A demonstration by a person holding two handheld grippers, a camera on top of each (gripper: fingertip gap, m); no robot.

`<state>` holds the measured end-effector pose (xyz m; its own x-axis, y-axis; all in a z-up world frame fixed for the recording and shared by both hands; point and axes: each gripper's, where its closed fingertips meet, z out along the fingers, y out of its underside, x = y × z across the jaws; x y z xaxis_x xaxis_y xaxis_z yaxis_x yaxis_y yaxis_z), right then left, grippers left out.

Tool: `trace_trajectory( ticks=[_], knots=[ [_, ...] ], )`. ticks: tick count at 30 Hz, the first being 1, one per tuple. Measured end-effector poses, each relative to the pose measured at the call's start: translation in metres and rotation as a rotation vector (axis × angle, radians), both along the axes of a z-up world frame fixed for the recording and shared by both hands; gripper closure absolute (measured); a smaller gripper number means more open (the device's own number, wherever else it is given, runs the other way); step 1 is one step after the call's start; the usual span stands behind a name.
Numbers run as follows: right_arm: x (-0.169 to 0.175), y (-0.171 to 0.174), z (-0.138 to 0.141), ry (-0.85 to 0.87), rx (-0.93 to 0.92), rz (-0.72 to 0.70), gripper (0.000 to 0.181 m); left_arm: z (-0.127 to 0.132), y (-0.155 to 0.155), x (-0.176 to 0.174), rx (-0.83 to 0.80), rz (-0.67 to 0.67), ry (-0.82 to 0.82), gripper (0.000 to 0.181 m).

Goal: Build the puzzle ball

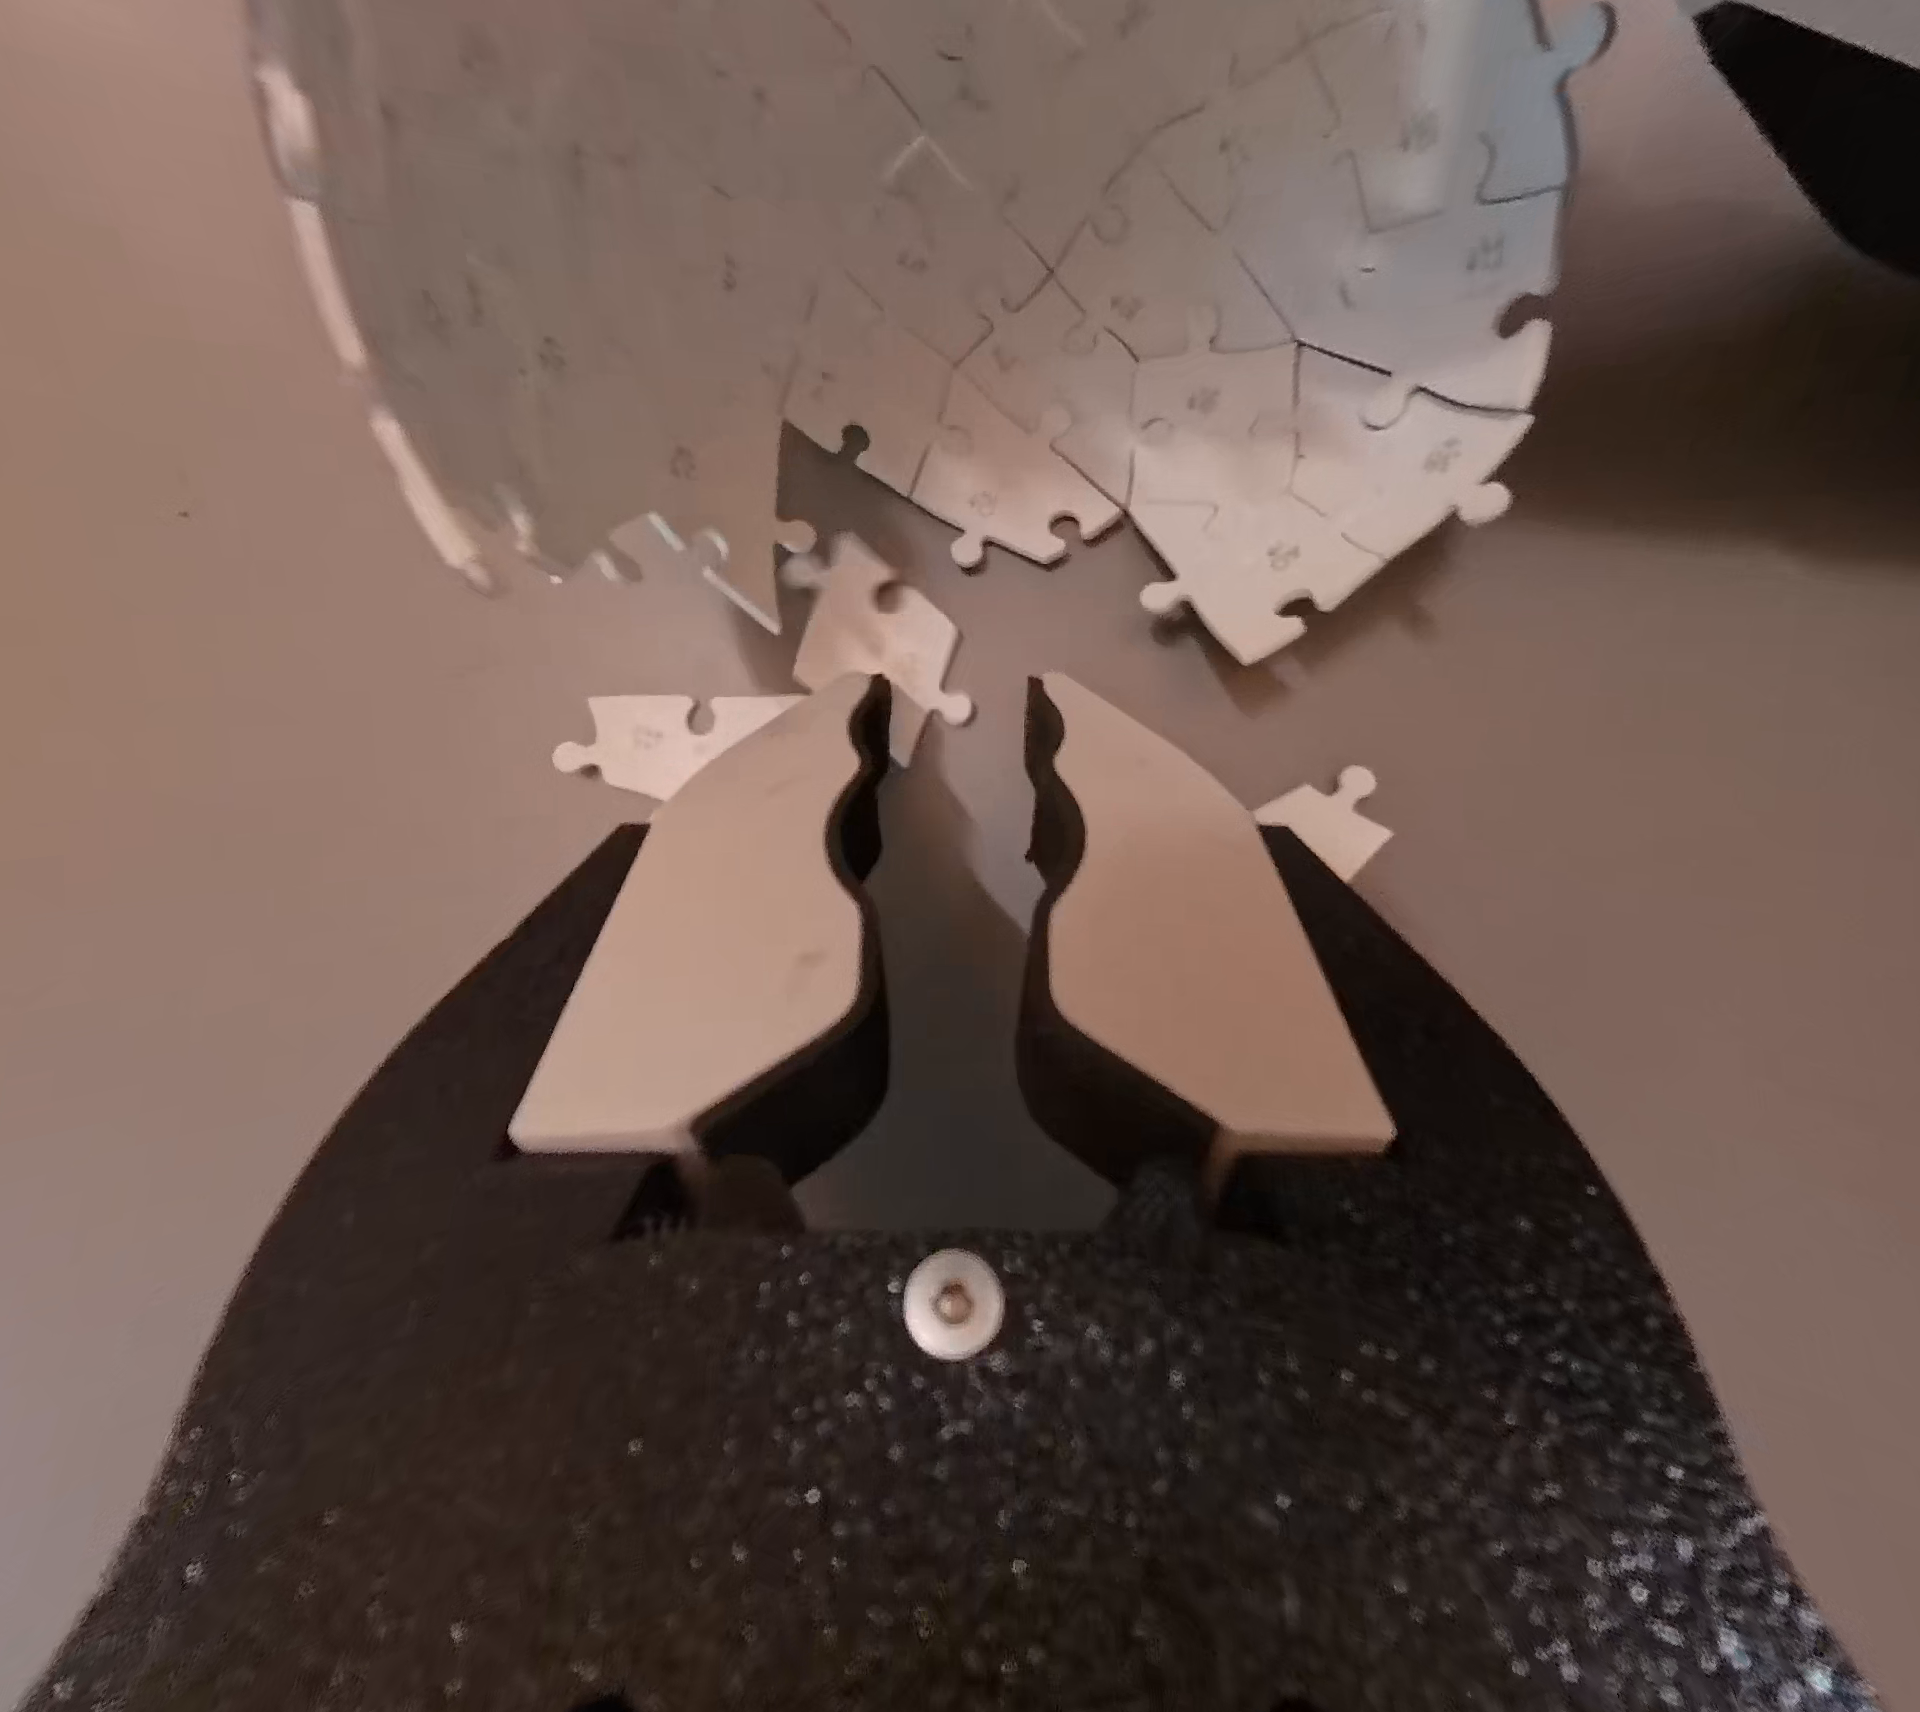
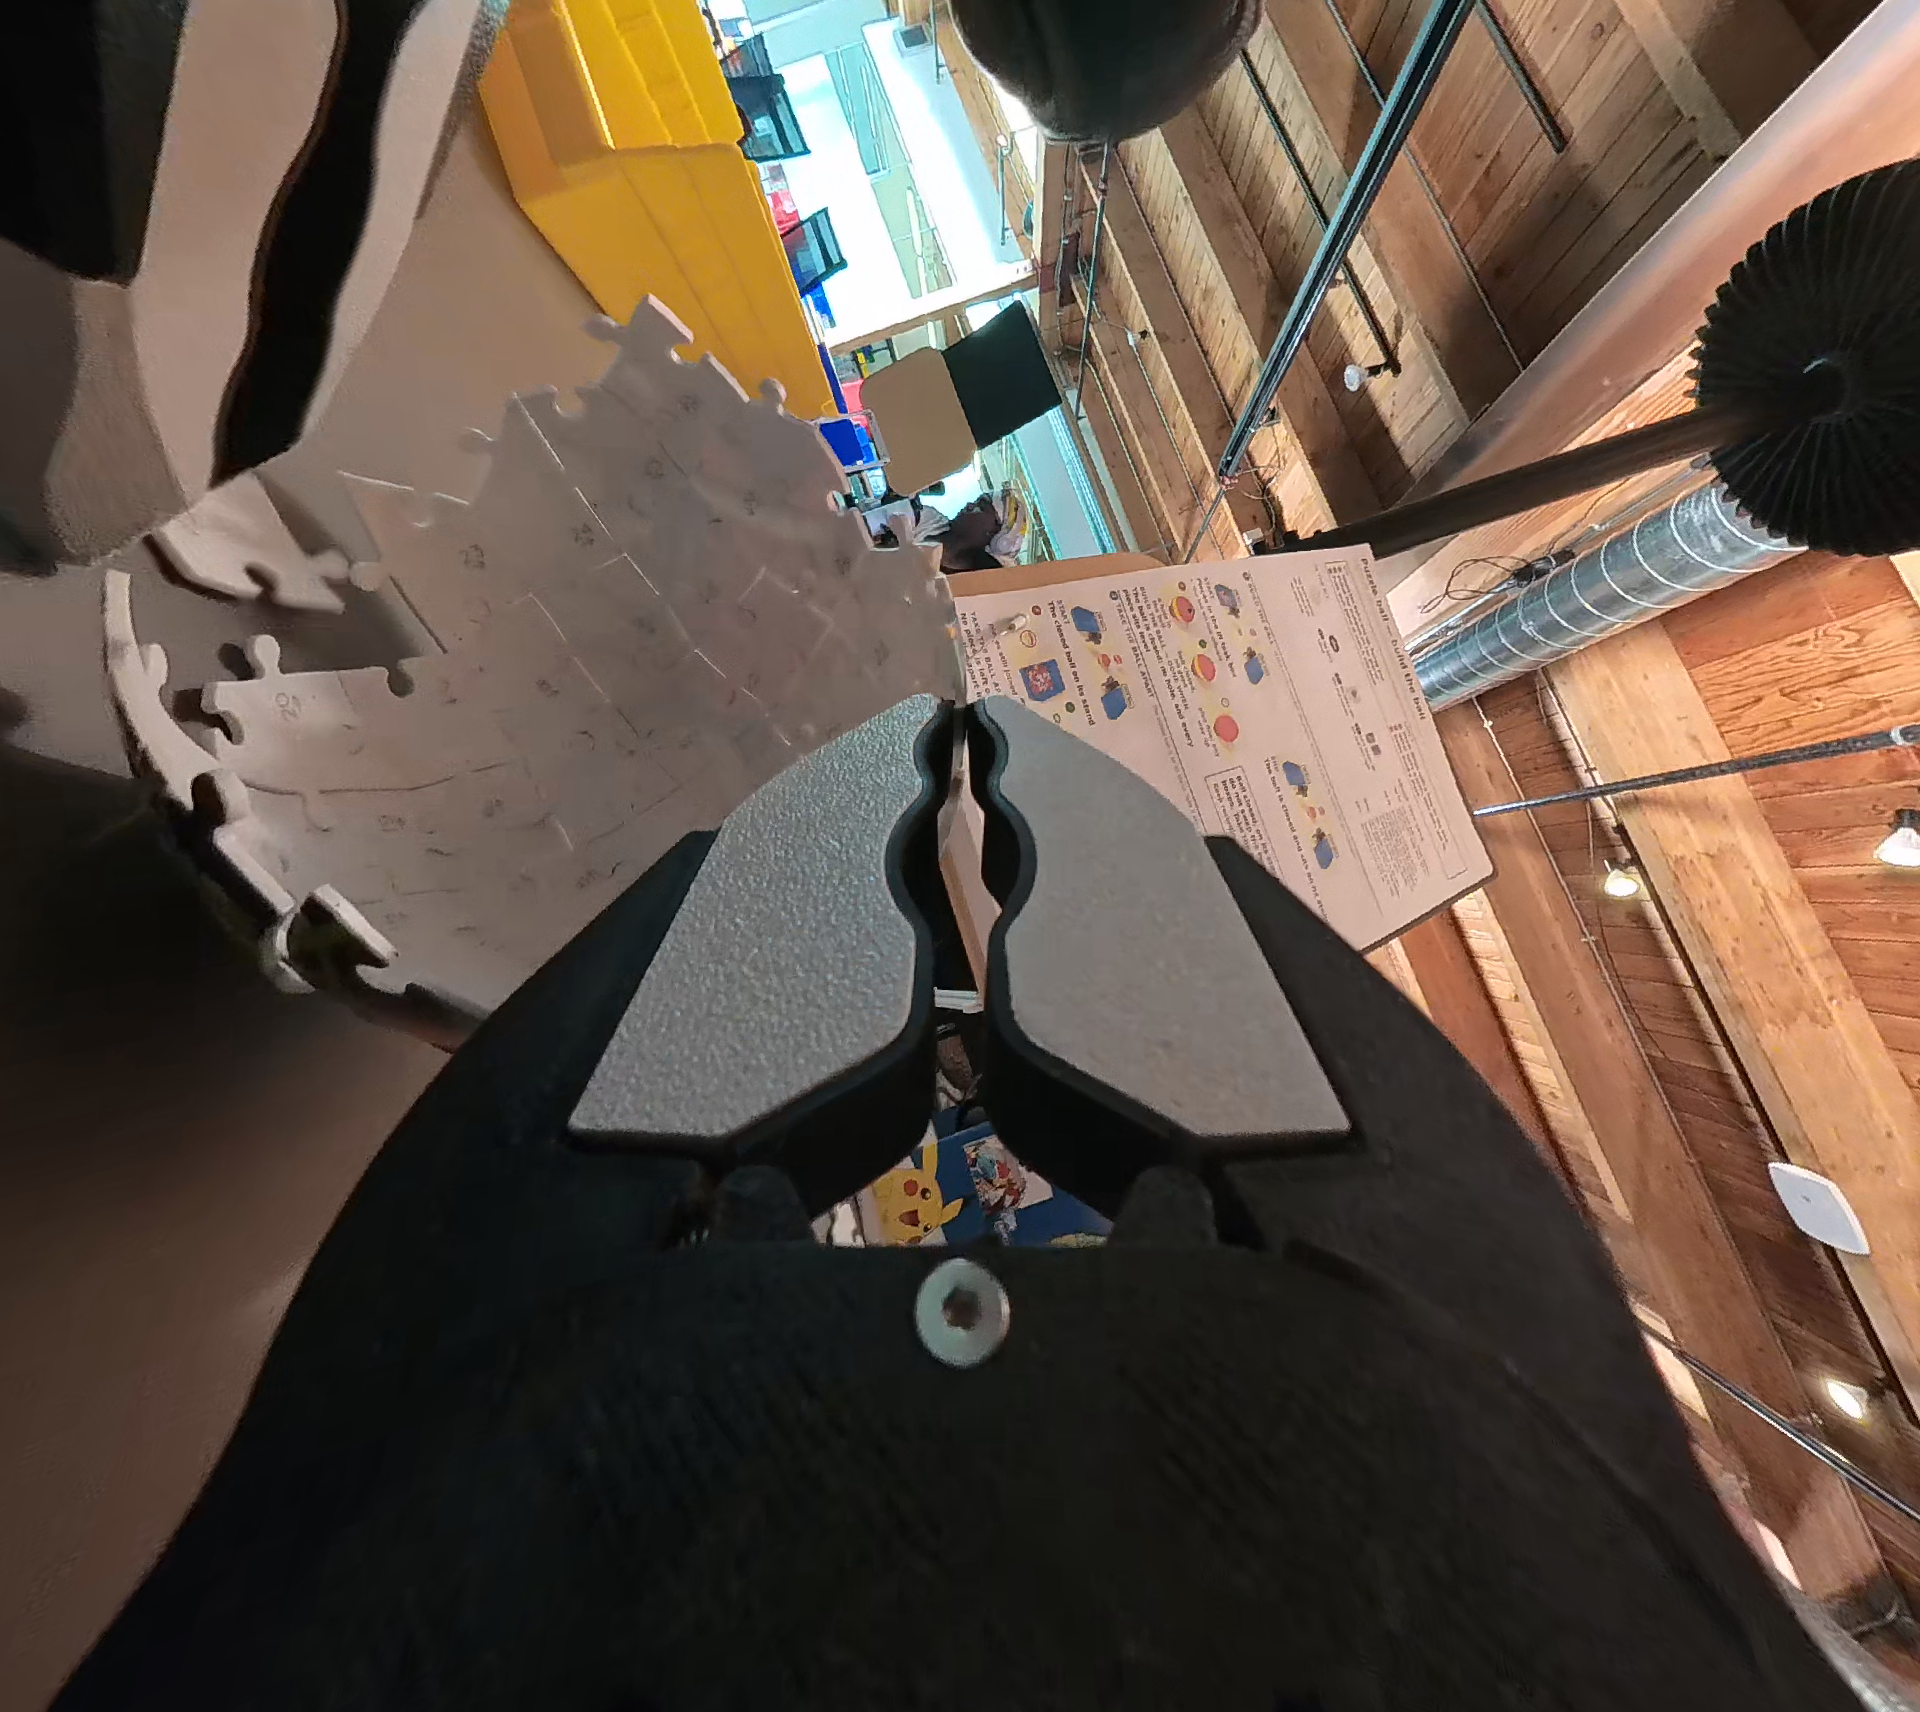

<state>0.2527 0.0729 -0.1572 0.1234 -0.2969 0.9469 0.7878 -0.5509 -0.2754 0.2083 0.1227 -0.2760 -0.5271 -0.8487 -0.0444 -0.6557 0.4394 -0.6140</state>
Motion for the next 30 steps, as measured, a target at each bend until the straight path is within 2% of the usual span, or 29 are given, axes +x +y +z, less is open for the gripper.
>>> trace_trajectory(
  ticks=[4, 8, 12, 13, 20, 26, 30],
  knots=[
    [0.0, 0.0, 0.0, 0.009, 0.007, 0.003, 0.179, 0.001, -0.006, -0.004, -0.037, -0.01, 0.023, 0.154],
    [0.001, 0.0, 0.0, 0.012, 0.008, 0.004, 0.179, 0.01, 0.005, 0.006, -0.029, 0.048, -0.045, 0.151],
    [0.001, 0.0, 0.0, 0.013, 0.008, 0.002, 0.179, 0.001, 0.009, 0.003, 0.002, 0.044, 0.013, 0.152],
    [0.001, 0.0, 0.0, 0.013, 0.008, 0.001, 0.179, 0.001, 0.006, 0.0, -0.001, 0.033, 0.025, 0.157],
    [0.001, 0.0, 0.0, 0.017, 0.01, 0.0, 0.179, -0.001, -0.013, -0.011, -0.029, 0.006, 0.036, 0.157],
    [0.001, 0.0, 0.0, 0.02, 0.012, 0.0, 0.179, 0.009, -0.007, 0.003, -0.06, 0.085, -0.026, 0.152],
    [0.001, 0.0, -0.001, 0.021, 0.012, 0.001, 0.179, 0.001, -0.001, 0.008, 0.001, 0.068, -0.013, 0.15]
  ],
)
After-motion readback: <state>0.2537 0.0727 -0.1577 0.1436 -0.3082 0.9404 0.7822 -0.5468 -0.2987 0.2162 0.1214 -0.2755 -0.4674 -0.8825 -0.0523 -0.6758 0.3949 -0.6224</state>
